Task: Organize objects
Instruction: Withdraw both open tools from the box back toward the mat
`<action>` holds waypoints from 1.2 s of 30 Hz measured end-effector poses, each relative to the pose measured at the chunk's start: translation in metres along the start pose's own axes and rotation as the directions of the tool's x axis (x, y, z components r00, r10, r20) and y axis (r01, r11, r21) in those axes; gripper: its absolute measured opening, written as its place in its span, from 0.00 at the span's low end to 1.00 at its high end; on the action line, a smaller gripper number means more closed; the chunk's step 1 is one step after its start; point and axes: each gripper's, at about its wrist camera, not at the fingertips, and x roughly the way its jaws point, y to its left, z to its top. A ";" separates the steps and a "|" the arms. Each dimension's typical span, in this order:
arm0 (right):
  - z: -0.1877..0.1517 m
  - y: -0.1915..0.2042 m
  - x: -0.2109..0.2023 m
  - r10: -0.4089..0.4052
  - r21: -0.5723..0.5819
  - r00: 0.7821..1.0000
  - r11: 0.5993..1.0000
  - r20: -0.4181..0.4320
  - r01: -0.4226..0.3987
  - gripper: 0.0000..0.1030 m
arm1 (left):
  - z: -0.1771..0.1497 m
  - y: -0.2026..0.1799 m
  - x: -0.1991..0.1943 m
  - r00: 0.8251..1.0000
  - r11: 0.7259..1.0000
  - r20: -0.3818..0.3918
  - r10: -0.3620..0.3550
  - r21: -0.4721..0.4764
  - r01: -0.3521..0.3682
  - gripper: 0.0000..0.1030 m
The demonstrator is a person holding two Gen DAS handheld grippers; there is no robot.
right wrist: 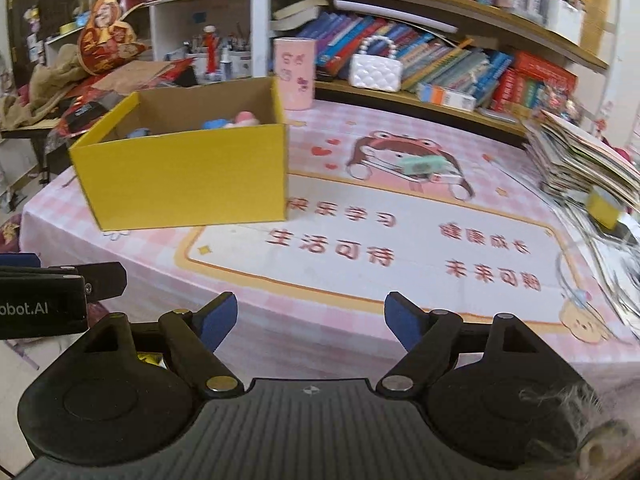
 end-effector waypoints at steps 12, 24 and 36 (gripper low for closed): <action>-0.011 -0.050 -0.009 -0.147 0.107 0.989 0.983 -0.027 0.149 0.78 | 0.006 -0.050 0.016 0.992 0.985 -0.031 -0.124 0.115 0.127 0.92; -0.012 -0.097 0.001 -0.213 0.166 0.975 0.961 -0.064 0.221 0.78 | 0.017 -0.099 0.043 0.981 0.966 -0.071 -0.182 0.175 0.192 0.92; 0.014 -0.137 0.042 -0.180 0.145 0.979 0.971 -0.097 0.193 0.78 | 0.039 -0.134 0.082 0.982 0.972 -0.110 -0.151 0.162 0.167 0.92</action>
